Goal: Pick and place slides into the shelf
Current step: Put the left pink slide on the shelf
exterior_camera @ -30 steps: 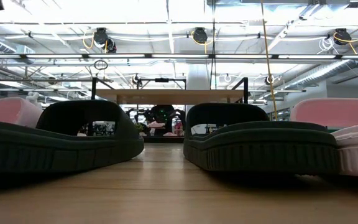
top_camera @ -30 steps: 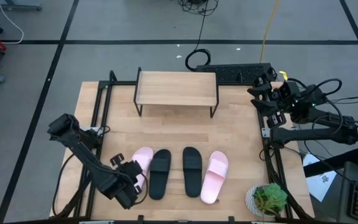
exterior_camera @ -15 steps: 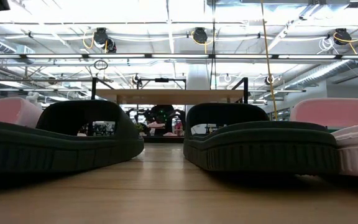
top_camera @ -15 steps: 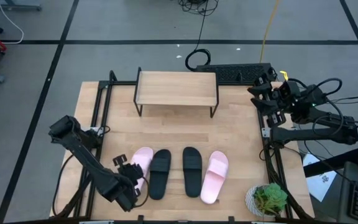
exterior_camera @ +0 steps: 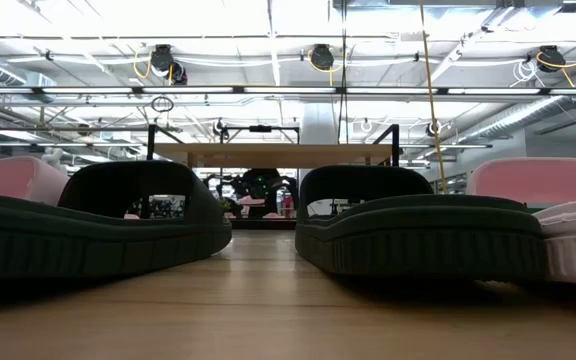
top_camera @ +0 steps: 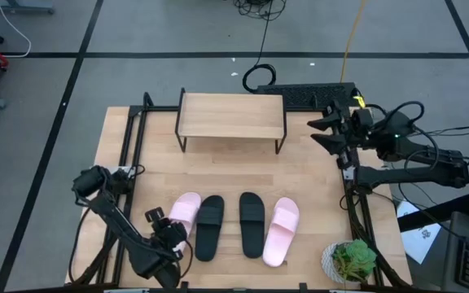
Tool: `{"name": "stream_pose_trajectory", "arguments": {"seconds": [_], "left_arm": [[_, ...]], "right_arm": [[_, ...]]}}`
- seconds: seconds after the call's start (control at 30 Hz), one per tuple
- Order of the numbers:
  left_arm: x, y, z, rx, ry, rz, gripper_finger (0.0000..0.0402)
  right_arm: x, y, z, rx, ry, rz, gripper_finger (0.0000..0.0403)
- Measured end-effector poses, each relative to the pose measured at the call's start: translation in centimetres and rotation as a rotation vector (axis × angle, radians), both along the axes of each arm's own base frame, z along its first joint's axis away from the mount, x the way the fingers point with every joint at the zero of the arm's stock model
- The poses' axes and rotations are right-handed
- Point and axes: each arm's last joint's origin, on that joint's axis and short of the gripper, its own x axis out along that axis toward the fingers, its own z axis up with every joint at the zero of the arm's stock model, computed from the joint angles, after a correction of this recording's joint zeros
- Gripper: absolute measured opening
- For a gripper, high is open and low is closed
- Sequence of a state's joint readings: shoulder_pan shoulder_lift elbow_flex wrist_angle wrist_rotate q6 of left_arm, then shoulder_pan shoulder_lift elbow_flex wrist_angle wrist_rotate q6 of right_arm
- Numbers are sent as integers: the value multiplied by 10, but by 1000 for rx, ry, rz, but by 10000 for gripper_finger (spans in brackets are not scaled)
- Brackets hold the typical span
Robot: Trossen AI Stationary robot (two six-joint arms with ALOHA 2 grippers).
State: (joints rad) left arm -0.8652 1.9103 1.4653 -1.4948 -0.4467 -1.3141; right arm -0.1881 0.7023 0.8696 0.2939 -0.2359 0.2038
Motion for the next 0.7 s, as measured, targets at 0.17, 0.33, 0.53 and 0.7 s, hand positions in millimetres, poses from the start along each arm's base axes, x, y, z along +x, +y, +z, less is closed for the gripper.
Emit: {"name": "stream_pose_trajectory", "arguments": {"seconds": [0.17,0.33,0.53,0.7], "left_arm": [[9,-2,2,-45,38,-133,136],[9,-3,1,-35,84,-231,136],[10,-2,1,-30,98,-259,136],[13,1,1,-32,95,-247,136]], "right_arm": [[8,-2,-4,-8,27,-5,155],[13,-2,-6,-6,43,-5,155],[13,-2,-6,-56,40,-23,155],[13,-2,-6,-82,38,-32,155]]}}
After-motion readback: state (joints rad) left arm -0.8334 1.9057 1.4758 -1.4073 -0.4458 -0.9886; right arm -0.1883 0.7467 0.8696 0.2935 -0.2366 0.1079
